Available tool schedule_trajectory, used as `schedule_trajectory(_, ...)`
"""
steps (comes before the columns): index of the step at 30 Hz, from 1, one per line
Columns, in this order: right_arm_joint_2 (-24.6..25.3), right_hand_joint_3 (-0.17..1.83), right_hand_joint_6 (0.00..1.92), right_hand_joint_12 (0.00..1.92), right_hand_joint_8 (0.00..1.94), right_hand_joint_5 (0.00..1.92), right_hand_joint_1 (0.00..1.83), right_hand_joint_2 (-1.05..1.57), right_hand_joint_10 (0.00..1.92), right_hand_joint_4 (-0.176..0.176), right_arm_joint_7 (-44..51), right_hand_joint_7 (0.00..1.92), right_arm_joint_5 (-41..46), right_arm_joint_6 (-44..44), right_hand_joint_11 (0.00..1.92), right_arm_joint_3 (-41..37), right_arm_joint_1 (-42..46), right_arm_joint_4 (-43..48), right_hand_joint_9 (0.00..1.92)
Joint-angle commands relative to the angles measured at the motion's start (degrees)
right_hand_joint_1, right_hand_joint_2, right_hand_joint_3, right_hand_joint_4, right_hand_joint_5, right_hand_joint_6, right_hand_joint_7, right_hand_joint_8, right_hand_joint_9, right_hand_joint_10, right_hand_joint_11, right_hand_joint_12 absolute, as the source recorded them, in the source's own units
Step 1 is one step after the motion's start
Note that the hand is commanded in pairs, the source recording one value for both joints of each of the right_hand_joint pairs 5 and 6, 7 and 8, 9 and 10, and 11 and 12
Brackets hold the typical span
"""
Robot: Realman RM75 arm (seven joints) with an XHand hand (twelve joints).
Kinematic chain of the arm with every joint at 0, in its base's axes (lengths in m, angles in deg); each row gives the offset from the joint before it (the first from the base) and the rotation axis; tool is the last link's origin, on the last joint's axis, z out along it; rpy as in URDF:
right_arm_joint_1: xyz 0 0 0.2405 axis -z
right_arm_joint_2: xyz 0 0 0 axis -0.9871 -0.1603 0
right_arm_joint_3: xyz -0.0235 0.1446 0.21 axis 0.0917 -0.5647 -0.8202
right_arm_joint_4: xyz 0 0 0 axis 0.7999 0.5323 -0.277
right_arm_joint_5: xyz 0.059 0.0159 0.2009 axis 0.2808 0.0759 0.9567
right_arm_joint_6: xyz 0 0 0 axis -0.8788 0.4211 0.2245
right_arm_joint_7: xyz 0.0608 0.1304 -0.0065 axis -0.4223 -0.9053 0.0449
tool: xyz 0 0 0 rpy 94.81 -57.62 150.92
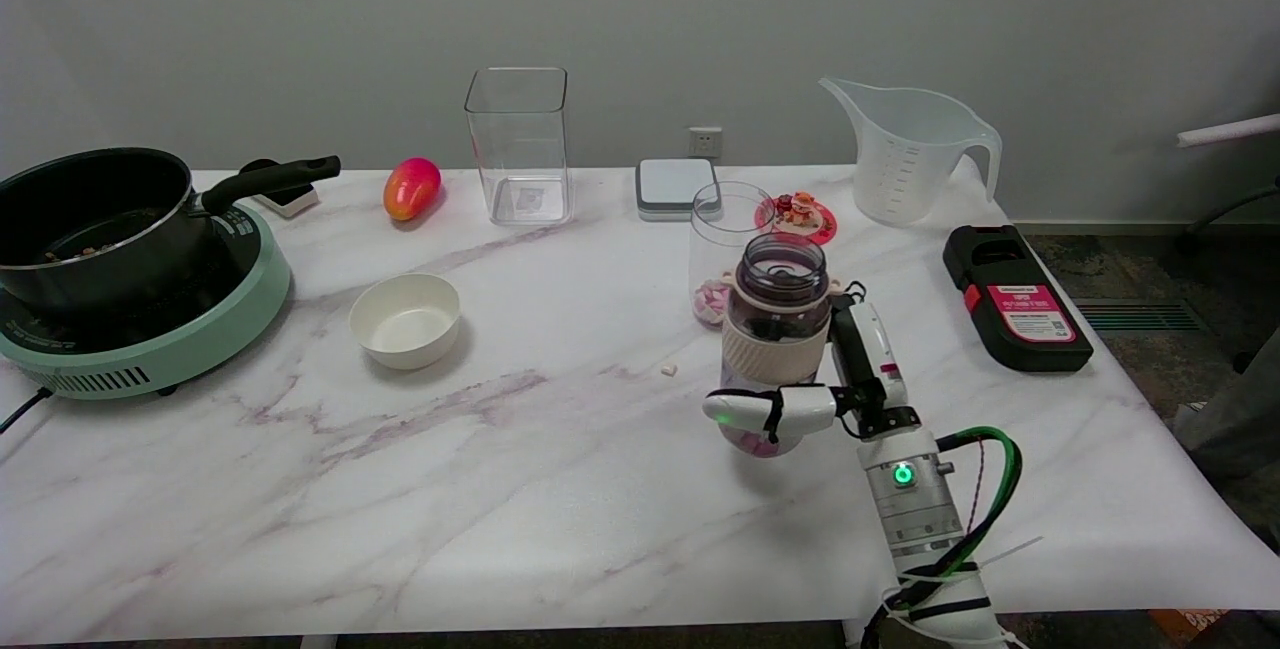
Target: Place the bottle onto the table.
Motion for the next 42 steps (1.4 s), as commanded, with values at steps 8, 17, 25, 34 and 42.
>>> schedule_trajectory(8,4.30,0.24,1.92,1.77,1.92,1.92,1.24,1.57,1.87,0.000,-7.49,1.92,-9.09,1.03,1.77,1.80,-3.71,-7.89,1.87)
schedule_trajectory(17,5.06,0.24,1.92,1.77,1.92,1.92,1.23,1.57,1.87,0.000,-10.14,1.92,-11.92,0.59,1.77,2.04,-7.50,-13.14,1.87)
schedule_trajectory(25,7.80,0.24,1.92,1.78,1.92,1.92,1.23,1.57,1.87,0.000,-12.36,1.92,-14.19,-1.91,1.78,2.11,-10.91,-19.46,1.87)
schedule_trajectory(34,8.70,0.24,1.92,1.77,1.92,1.92,1.23,1.57,1.86,0.000,-12.93,1.92,-14.37,-3.21,1.77,2.02,-11.82,-22.06,1.86)
schedule_trajectory(42,8.52,0.24,1.92,1.76,1.92,1.92,1.23,1.57,1.86,0.000,-12.37,1.92,-13.20,-1.68,1.76,1.55,-11.99,-21.57,1.86)
